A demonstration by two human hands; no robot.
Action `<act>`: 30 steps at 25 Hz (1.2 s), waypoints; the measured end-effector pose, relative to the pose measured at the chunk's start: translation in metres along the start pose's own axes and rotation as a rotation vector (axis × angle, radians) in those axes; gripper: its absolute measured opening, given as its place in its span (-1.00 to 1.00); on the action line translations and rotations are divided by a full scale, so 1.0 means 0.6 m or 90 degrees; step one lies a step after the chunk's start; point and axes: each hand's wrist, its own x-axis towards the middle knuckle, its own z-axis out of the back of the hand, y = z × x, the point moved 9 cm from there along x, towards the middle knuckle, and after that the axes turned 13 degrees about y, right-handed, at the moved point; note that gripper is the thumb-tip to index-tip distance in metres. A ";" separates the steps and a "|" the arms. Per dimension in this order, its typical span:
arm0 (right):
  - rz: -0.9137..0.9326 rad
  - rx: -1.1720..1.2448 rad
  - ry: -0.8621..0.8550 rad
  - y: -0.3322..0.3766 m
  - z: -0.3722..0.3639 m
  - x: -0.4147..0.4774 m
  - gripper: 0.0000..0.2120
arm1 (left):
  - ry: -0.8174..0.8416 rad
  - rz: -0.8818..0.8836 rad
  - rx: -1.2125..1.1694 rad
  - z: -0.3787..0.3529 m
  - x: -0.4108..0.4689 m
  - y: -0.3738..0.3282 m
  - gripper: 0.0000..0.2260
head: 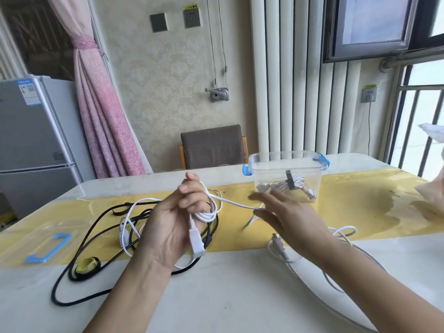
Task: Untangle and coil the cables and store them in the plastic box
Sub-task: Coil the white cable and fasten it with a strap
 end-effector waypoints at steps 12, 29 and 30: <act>0.224 -0.034 0.092 0.146 -0.059 -0.027 -0.68 | -0.259 -0.168 1.201 -0.008 -0.025 -0.033 -0.78; -0.092 0.600 0.331 0.031 -0.042 -0.011 -0.73 | -0.217 0.373 0.982 0.056 -0.029 0.037 -0.44; -0.099 0.659 0.358 0.032 -0.052 -0.014 -0.70 | -0.206 0.401 0.950 0.057 -0.032 0.046 -0.45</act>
